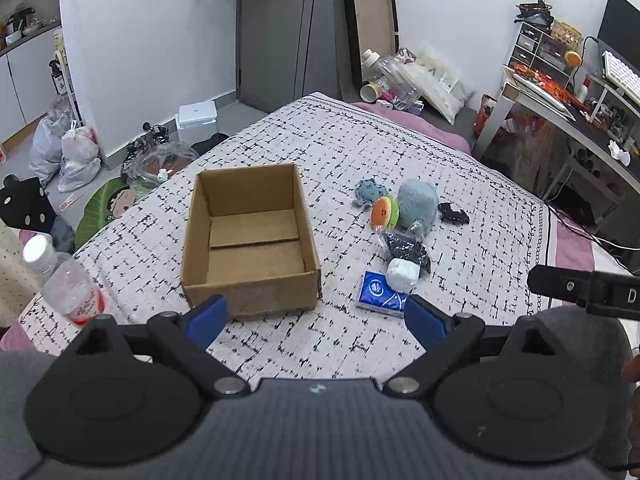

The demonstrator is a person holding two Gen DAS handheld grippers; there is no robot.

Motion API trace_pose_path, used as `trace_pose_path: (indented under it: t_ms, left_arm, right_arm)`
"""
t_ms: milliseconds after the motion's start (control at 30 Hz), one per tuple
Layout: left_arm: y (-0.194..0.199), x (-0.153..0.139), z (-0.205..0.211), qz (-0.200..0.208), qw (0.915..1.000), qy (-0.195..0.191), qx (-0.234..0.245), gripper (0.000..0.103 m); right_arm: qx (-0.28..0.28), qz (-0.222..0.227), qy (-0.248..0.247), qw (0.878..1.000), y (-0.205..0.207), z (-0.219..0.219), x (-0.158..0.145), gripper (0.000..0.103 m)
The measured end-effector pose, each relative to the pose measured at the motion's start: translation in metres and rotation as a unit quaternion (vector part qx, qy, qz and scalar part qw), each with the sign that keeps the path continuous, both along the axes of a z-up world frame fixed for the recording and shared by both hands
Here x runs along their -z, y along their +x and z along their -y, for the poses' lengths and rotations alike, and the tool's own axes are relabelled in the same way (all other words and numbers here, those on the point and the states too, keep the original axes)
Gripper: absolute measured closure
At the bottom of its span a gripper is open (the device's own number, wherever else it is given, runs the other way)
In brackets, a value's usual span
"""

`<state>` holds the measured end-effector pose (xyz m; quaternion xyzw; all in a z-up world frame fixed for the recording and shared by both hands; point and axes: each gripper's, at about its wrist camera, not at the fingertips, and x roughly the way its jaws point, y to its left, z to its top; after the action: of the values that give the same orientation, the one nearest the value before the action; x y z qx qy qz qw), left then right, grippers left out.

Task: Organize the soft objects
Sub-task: 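Move the right tool to the white wrapped item while the left tool approaches the blue tissue packet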

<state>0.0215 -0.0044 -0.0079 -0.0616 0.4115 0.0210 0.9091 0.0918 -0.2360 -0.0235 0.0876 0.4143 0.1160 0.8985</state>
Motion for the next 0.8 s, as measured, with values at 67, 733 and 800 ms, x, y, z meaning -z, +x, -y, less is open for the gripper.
trace_pose_path:
  t_ms: [67, 733, 800]
  left_arm:
    - [0.006, 0.004, 0.002, 0.001, 1.0, -0.001, -0.002, 0.009]
    - [0.068, 0.065, 0.028, -0.034, 0.9991, -0.025, 0.0, 0.014]
    - [0.076, 0.072, 0.03, -0.04, 0.9988, -0.027, 0.0, 0.016]
  right_arm:
    - [0.008, -0.005, 0.002, 1.0, 0.008, 0.003, 0.005, 0.0]
    - [0.006, -0.127, 0.095, 0.987, 0.094, -0.002, 0.082, 0.04]
    - [0.007, -0.139, 0.105, 0.985, 0.103, -0.003, 0.091, 0.04]
